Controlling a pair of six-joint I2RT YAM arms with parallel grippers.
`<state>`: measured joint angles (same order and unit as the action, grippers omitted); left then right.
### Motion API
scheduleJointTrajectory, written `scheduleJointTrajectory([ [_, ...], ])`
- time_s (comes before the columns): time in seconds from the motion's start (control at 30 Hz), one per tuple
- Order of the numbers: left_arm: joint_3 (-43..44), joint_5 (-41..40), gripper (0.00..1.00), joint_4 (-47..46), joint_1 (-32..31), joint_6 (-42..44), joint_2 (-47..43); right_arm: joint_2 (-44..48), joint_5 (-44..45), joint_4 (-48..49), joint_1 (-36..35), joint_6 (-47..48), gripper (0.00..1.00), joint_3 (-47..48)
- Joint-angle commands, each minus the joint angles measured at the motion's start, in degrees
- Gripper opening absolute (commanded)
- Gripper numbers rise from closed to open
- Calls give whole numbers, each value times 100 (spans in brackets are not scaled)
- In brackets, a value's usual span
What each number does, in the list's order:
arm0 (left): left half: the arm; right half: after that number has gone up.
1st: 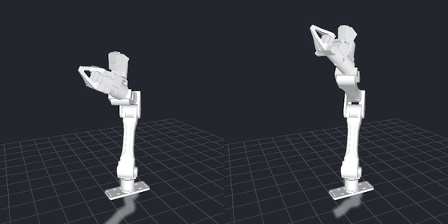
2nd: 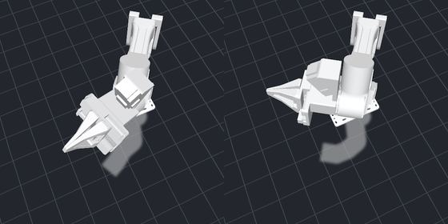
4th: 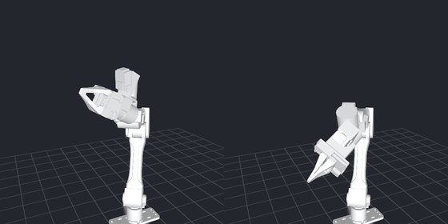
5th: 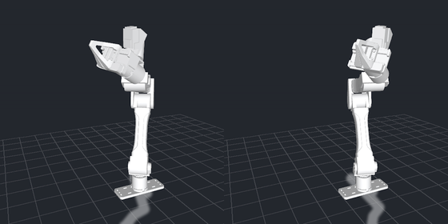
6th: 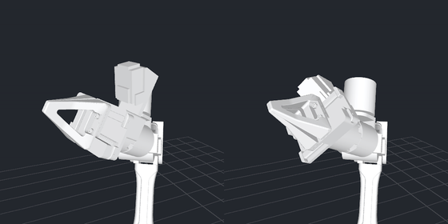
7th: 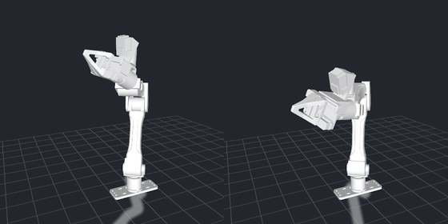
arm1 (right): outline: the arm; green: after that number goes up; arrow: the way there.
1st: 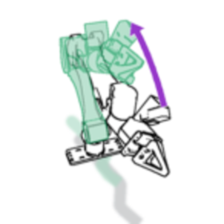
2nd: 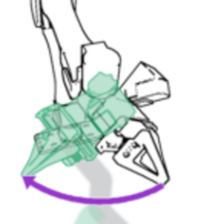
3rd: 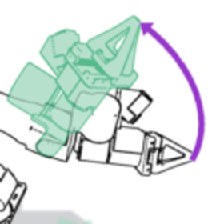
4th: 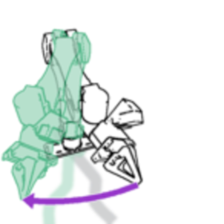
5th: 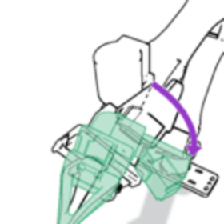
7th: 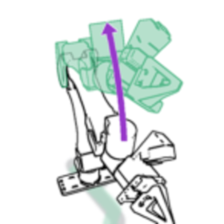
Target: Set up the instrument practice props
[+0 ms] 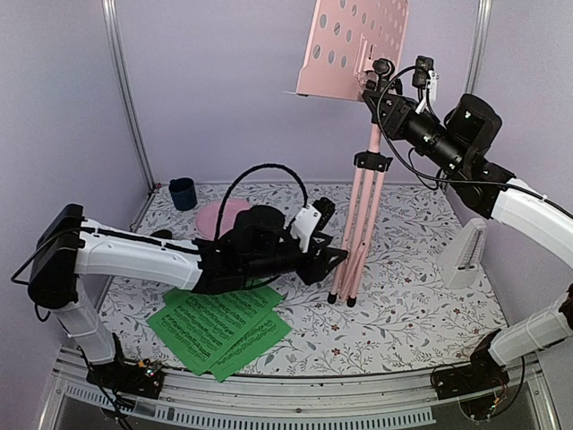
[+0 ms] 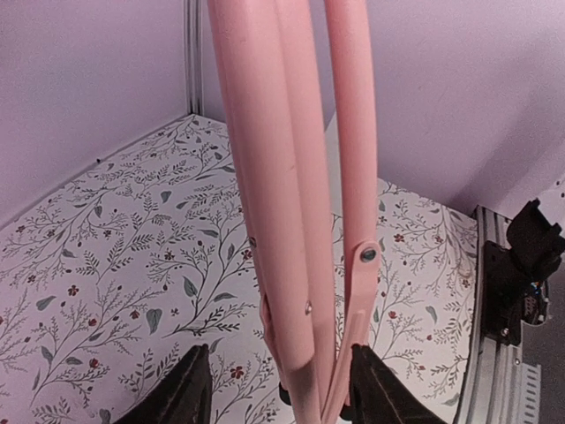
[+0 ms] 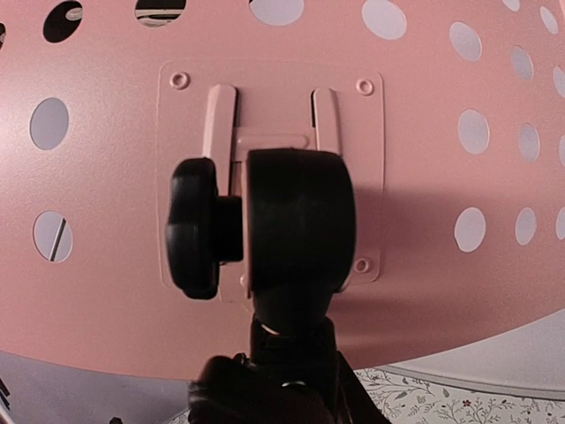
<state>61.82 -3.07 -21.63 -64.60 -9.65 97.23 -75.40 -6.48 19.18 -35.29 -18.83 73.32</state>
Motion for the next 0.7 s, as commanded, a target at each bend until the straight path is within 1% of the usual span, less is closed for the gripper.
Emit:
scheduleJointTrajectory([
  [0.0, 372, -601, 50, 307, -124, 139, 357, 565, 409, 1777, -62, 34, 0, 297],
  [0.1, 501, -1010, 45, 515, -130, 181, 498, 589, 471, 1748, -68, 37, 0, 298],
  [0.23, 611, -1253, 42, 720, -123, 295, 655, 597, 468, 1715, -66, 20, 0, 320],
  [0.3, 658, -1361, 39, 823, -119, 402, 697, 585, 486, 1601, -66, 11, 0, 386],
  [0.43, 649, -1512, 30, 953, -116, 713, 687, 550, 516, 1320, -66, 45, 0, 502],
  [0.57, 600, -1751, 18, 1075, -70, 1113, 644, 510, 452, 909, -67, 77, 0, 681],
  [0.67, 517, -1785, 10, 1131, 55, 1219, 607, 500, 424, 650, -72, 98, 0, 847],
])
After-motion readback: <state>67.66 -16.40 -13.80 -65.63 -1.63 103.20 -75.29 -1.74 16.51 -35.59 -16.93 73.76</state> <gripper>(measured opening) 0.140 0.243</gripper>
